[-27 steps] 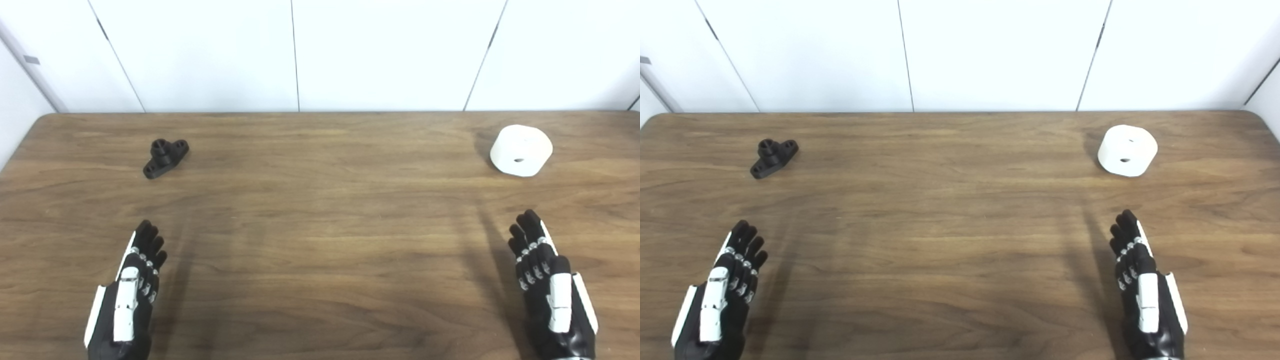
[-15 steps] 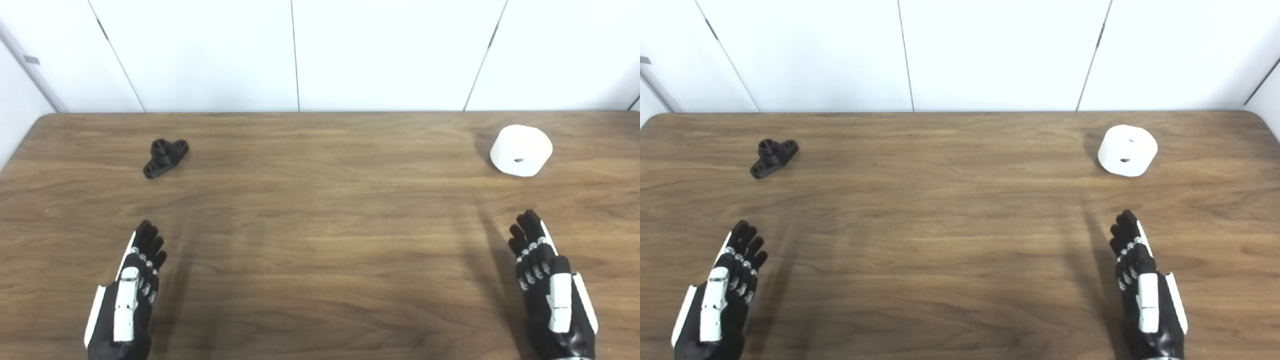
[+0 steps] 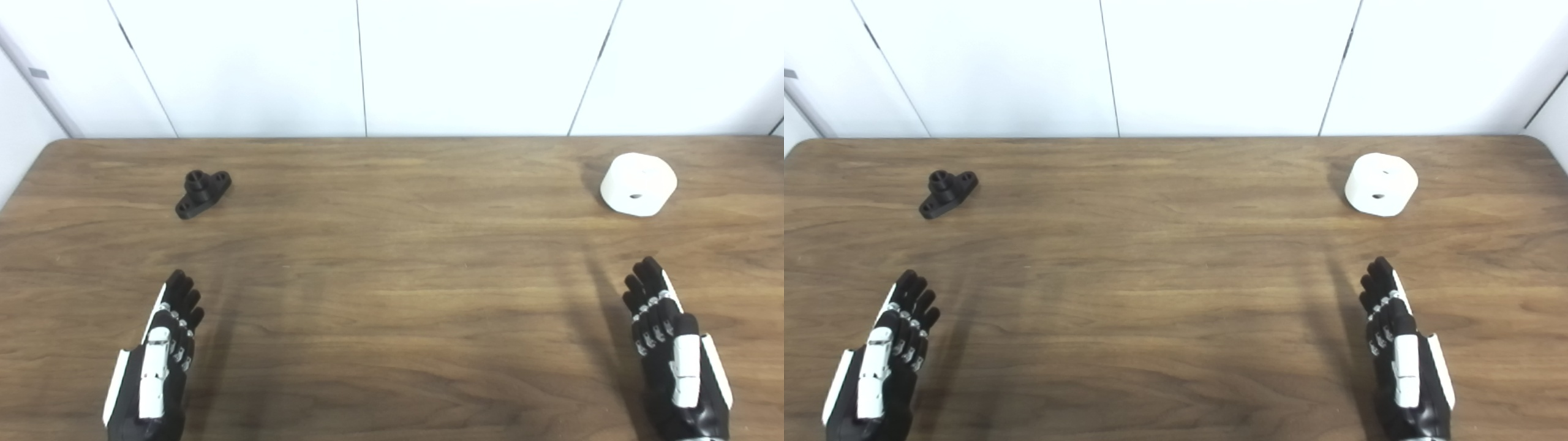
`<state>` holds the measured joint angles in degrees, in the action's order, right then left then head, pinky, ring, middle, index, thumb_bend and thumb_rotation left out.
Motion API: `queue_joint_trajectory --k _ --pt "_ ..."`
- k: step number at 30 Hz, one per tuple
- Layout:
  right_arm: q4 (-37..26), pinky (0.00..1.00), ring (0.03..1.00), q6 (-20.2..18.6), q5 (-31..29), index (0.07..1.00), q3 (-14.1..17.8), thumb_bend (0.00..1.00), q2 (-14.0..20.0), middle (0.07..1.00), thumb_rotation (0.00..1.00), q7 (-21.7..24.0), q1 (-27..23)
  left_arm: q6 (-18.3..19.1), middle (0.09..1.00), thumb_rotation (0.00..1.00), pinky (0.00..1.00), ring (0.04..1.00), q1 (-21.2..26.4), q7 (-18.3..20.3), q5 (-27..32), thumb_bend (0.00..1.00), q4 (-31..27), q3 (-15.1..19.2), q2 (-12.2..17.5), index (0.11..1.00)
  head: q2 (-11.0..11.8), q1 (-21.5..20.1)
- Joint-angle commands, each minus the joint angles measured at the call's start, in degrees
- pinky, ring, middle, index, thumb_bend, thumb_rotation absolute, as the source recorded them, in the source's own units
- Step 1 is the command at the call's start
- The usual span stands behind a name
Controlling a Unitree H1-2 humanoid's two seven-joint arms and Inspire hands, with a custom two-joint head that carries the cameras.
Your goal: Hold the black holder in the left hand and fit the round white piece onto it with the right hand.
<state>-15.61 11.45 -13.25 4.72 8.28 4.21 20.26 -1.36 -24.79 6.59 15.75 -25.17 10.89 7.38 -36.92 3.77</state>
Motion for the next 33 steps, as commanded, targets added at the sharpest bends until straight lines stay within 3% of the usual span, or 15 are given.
queue_joint_trajectory --k 1,6,14,18,33 --pt "1.0 1.0 0.988 0.93 -0.28 0.977 -0.15 0.49 -1.73 0.988 1.0 0.0 0.48 -2.54 1.0 1.0 1.0 1.0 0.04 -0.08 -0.21 0.2 -1.19 0.27 0.14 1.0 0.37 0.79" --pt "2.91 1.0 0.995 2.47 -0.72 0.978 0.25 0.5 -1.3 0.992 1.0 0.56 0.18 -3.05 1.0 1.0 1.0 1.0 0.02 -0.36 -1.69 0.22 -0.44 -0.4 -0.59 1.0 2.43 4.2" --pt "5.91 1.0 1.0 4.23 -2.71 0.99 0.53 0.49 -0.53 1.0 0.99 1.45 -0.65 -4.48 1.0 0.86 1.0 1.0 -0.1 -1.02 -2.31 0.23 1.38 -1.31 -2.21 0.99 6.0 8.4" --pt "6.45 1.0 1.0 3.94 -3.32 0.999 0.45 0.47 -0.43 1.0 1.0 1.5 -0.82 -6.55 0.997 0.84 1.0 1.0 -0.08 -0.8 -2.46 0.23 3.14 -1.72 -2.21 0.984 7.5 9.88" --pt "8.53 1.0 1.0 5.18 -2.45 1.0 0.52 0.52 -0.01 1.0 1.0 1.51 -1.64 -8.98 0.995 0.86 1.0 1.0 0.12 -1.68 -3.44 0.25 5.58 -3.1 -2.04 0.987 8.64 9.99"
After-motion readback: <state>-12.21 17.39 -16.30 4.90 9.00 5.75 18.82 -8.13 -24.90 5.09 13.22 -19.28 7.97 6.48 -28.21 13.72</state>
